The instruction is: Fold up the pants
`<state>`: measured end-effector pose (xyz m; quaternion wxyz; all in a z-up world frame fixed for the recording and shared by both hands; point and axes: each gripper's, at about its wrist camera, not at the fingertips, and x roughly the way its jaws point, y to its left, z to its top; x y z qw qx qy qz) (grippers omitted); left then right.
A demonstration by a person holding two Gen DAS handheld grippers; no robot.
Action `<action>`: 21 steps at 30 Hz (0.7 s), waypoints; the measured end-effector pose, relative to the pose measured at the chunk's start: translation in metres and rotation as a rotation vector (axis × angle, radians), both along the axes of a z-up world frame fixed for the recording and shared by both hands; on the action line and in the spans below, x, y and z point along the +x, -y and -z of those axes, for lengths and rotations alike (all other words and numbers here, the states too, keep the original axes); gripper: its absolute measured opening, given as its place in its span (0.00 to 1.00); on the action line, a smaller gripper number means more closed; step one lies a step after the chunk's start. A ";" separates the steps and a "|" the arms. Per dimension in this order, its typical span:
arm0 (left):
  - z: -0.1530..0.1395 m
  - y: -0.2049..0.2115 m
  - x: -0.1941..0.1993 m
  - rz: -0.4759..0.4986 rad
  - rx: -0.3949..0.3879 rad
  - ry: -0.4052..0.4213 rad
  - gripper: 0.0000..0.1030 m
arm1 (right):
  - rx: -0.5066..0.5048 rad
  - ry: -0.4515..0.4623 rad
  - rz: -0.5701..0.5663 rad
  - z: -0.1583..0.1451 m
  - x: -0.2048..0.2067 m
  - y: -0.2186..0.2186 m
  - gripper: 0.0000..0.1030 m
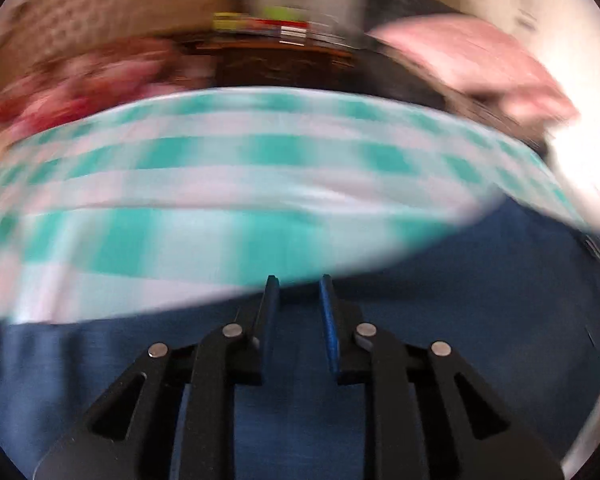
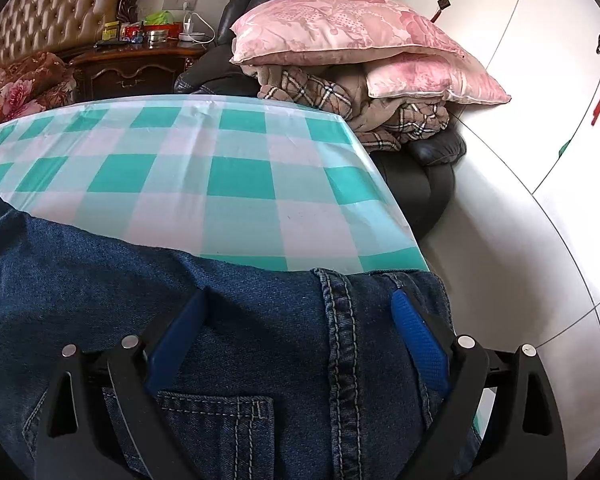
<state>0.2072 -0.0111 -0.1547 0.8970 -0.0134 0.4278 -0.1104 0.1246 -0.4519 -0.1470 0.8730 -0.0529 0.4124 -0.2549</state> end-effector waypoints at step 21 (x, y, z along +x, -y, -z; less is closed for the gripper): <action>0.012 0.038 -0.159 0.084 0.088 0.012 0.98 | 0.128 0.044 -0.146 -0.039 -0.045 -0.161 0.88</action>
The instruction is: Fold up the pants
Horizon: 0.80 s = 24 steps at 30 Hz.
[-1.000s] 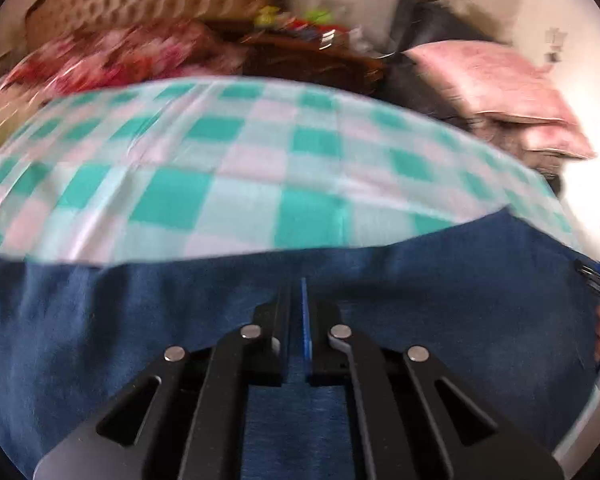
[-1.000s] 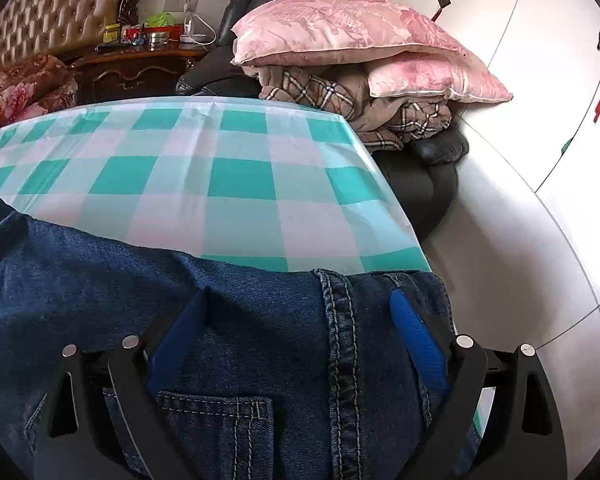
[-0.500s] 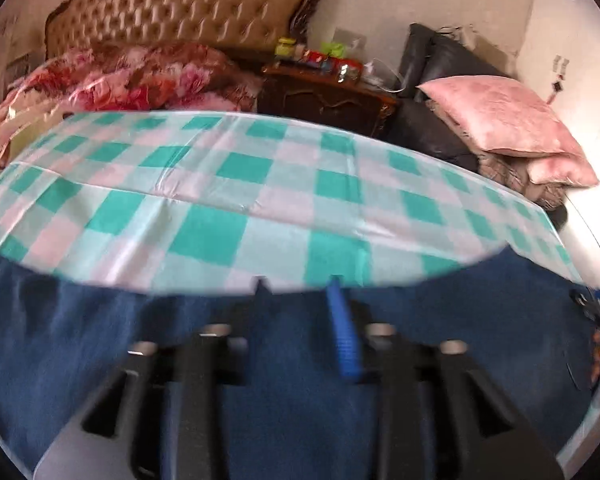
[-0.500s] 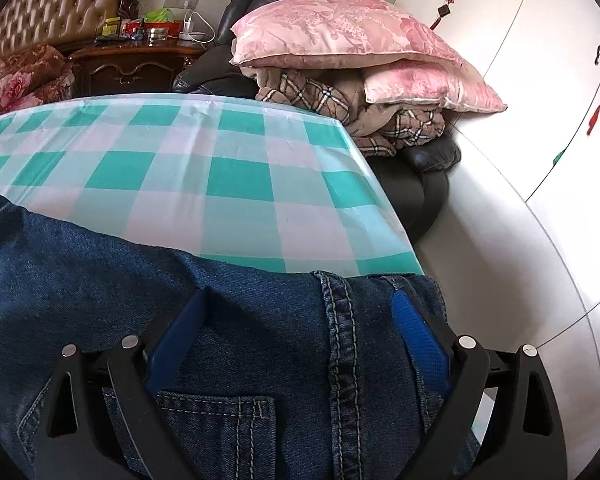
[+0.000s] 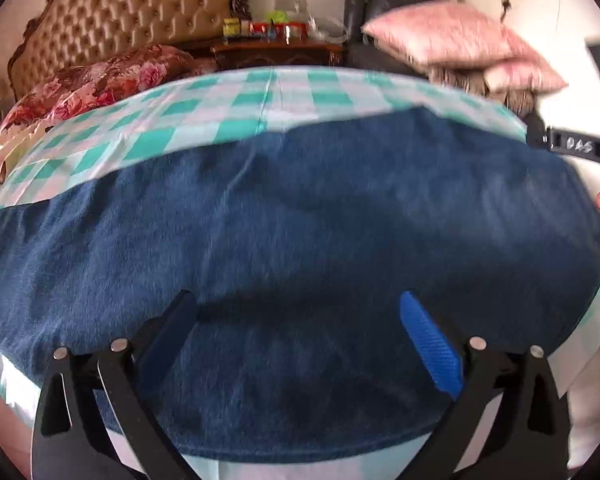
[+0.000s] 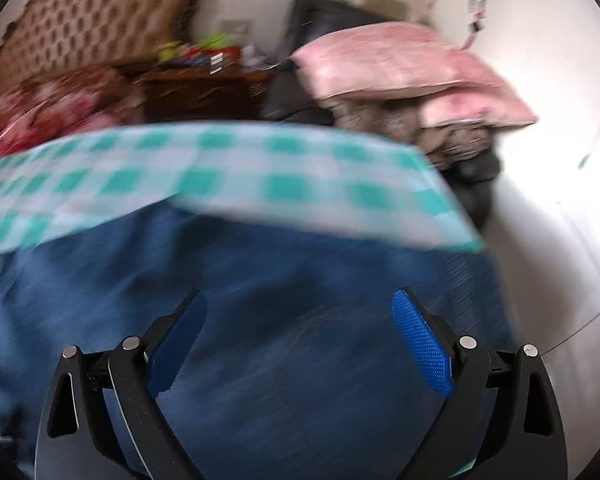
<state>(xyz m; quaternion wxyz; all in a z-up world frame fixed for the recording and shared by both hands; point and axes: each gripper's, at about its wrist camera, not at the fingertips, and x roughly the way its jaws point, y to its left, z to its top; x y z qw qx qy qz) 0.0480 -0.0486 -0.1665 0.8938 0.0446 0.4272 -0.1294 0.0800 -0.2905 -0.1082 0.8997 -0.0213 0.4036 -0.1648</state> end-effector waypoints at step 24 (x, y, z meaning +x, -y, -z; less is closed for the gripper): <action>0.005 -0.043 -0.016 -0.082 0.004 -0.024 0.80 | 0.156 -0.086 -0.066 0.060 -0.049 -0.065 0.89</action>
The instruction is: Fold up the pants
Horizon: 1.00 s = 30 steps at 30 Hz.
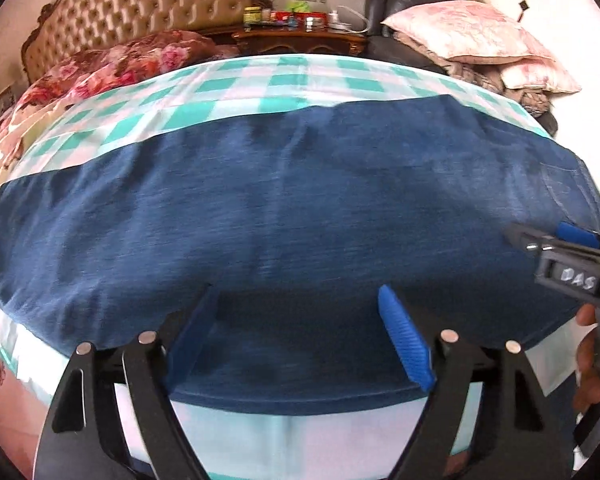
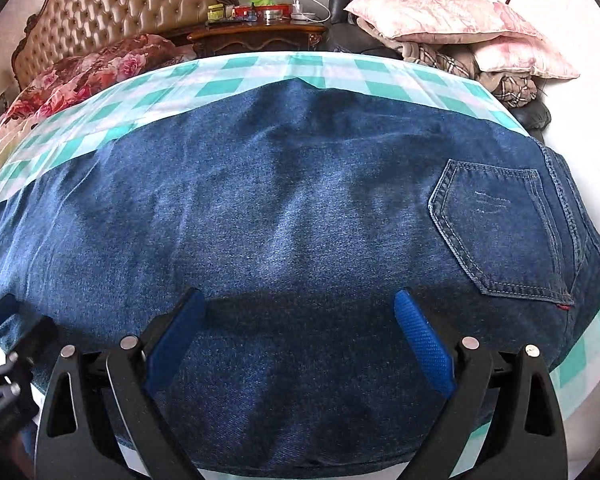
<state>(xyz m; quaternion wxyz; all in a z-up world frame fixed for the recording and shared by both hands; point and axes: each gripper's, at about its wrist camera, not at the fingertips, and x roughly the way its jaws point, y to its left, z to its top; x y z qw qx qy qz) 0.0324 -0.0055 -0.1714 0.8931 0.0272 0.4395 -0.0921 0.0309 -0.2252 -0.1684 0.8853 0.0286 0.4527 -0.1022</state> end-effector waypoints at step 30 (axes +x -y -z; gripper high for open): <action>-0.002 -0.154 -0.006 -0.307 0.018 -0.013 0.73 | -0.025 0.098 0.027 -0.020 -0.033 0.020 0.89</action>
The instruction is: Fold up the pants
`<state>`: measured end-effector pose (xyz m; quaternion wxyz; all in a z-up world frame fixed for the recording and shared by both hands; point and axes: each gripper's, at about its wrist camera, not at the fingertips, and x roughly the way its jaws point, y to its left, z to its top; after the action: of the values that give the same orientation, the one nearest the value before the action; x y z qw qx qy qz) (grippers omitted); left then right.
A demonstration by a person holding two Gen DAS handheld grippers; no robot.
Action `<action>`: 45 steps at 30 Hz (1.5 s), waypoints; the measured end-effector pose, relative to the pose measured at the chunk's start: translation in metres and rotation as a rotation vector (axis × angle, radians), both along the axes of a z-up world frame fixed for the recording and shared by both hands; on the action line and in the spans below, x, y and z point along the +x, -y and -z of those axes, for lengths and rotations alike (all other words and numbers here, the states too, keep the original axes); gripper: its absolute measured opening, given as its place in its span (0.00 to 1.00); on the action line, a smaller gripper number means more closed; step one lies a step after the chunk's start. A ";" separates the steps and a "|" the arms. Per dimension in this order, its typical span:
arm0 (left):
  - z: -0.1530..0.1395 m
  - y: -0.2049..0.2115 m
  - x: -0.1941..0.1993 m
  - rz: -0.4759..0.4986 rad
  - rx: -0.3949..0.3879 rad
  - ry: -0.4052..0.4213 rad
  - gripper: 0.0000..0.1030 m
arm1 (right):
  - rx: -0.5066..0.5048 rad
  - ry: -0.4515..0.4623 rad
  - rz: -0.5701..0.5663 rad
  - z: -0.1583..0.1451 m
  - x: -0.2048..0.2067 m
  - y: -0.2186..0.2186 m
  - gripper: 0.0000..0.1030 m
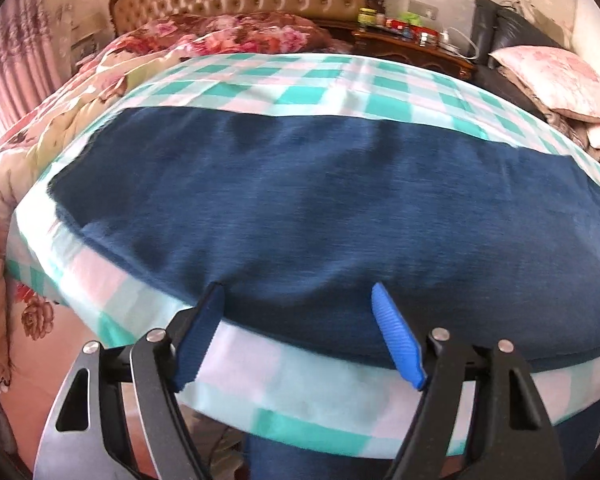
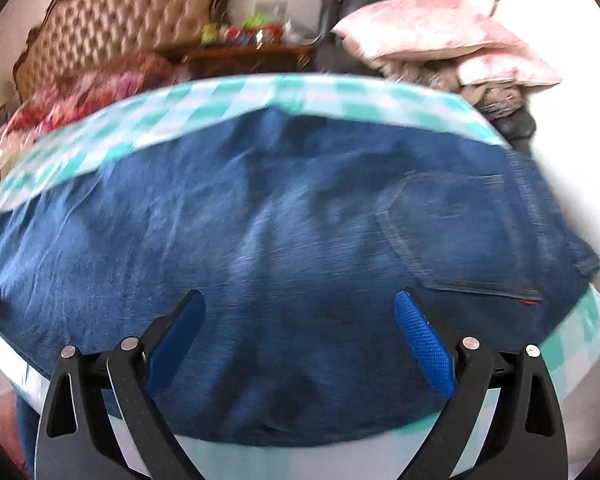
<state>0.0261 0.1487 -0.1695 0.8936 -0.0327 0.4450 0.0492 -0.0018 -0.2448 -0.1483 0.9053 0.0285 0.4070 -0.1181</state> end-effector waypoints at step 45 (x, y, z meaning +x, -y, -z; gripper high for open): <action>0.018 -0.249 -0.008 -0.453 -0.812 0.138 0.37 | 0.423 -0.068 0.532 -0.002 -0.071 0.292 0.38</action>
<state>0.0180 0.3976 -0.1877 0.8026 -0.4793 0.3494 0.0627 -0.0724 -0.5366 -0.1461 0.8027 0.3170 0.4308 -0.2639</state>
